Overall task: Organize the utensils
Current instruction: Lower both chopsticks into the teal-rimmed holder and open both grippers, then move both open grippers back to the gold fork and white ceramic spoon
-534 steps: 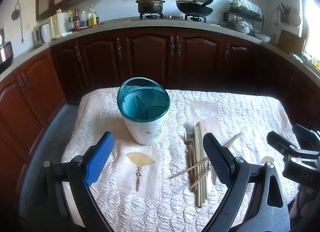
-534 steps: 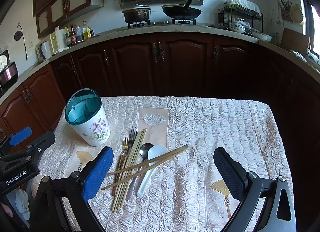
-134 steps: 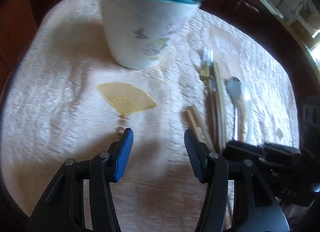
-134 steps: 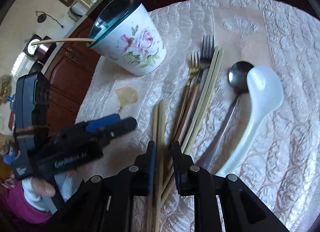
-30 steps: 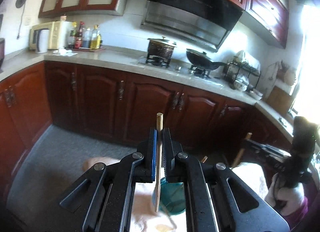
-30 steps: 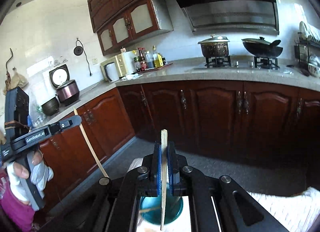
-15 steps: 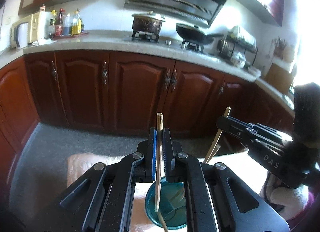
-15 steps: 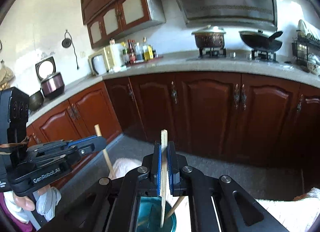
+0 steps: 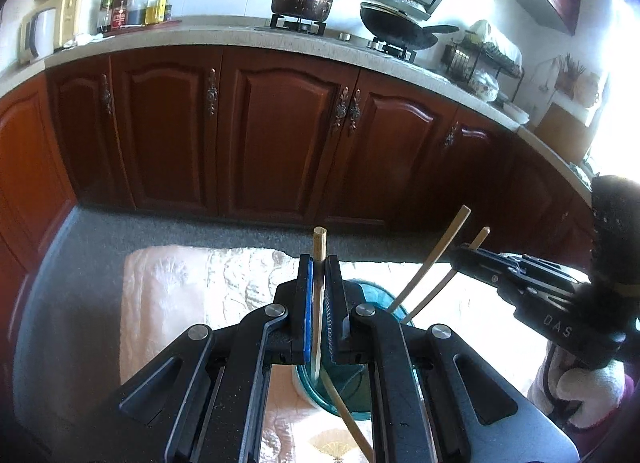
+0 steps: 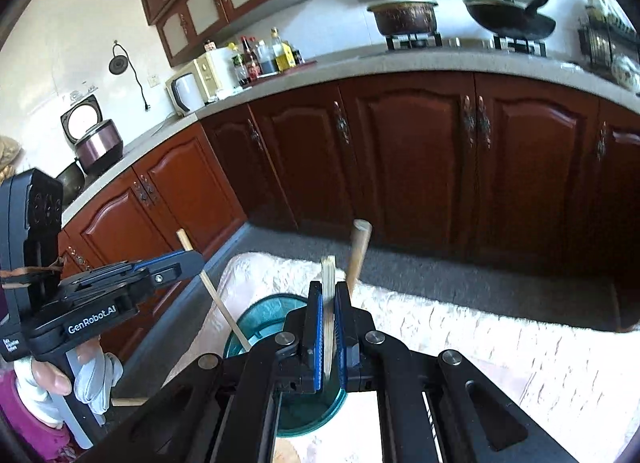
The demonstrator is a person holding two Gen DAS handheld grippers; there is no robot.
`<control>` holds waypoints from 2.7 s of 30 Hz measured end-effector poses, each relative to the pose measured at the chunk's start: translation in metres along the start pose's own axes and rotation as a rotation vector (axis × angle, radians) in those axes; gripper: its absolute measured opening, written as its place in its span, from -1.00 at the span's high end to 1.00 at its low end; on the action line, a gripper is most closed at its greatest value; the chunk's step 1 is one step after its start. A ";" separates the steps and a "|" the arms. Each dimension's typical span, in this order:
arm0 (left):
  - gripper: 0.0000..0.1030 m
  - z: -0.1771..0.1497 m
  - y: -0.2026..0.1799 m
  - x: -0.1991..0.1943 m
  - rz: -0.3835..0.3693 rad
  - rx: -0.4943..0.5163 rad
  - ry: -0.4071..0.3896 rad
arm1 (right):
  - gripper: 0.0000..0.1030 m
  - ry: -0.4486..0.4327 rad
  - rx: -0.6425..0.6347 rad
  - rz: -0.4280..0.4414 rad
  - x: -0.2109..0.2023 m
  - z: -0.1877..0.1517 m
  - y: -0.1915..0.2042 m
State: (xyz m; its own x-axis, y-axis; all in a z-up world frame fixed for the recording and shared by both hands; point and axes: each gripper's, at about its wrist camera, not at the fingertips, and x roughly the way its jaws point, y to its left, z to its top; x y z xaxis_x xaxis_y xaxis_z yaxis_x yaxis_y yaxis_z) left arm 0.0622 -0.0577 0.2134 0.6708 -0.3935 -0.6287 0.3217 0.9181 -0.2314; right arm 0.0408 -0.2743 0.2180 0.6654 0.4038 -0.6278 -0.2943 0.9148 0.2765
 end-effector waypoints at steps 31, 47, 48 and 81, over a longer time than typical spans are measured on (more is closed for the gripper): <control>0.05 -0.038 -0.008 -0.123 0.107 -0.012 -0.102 | 0.24 0.016 0.055 -0.053 -0.087 -0.059 -0.028; -0.03 -0.107 -0.075 -0.124 -0.062 0.059 0.028 | 0.23 0.166 0.136 -0.160 -0.103 -0.153 -0.086; -0.03 -0.114 -0.079 -0.118 -0.064 0.068 0.046 | 0.23 0.180 0.150 -0.161 -0.100 -0.159 -0.091; 0.73 -0.179 -0.131 0.132 -0.023 -0.010 0.424 | 0.28 0.283 0.307 -0.096 -0.063 -0.208 -0.138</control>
State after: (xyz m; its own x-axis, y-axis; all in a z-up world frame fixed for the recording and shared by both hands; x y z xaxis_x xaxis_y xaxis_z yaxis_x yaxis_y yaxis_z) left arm -0.0111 -0.2215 0.0272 0.3288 -0.3619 -0.8723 0.3252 0.9105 -0.2552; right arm -0.1032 -0.4257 0.0681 0.4527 0.3399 -0.8243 0.0059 0.9233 0.3840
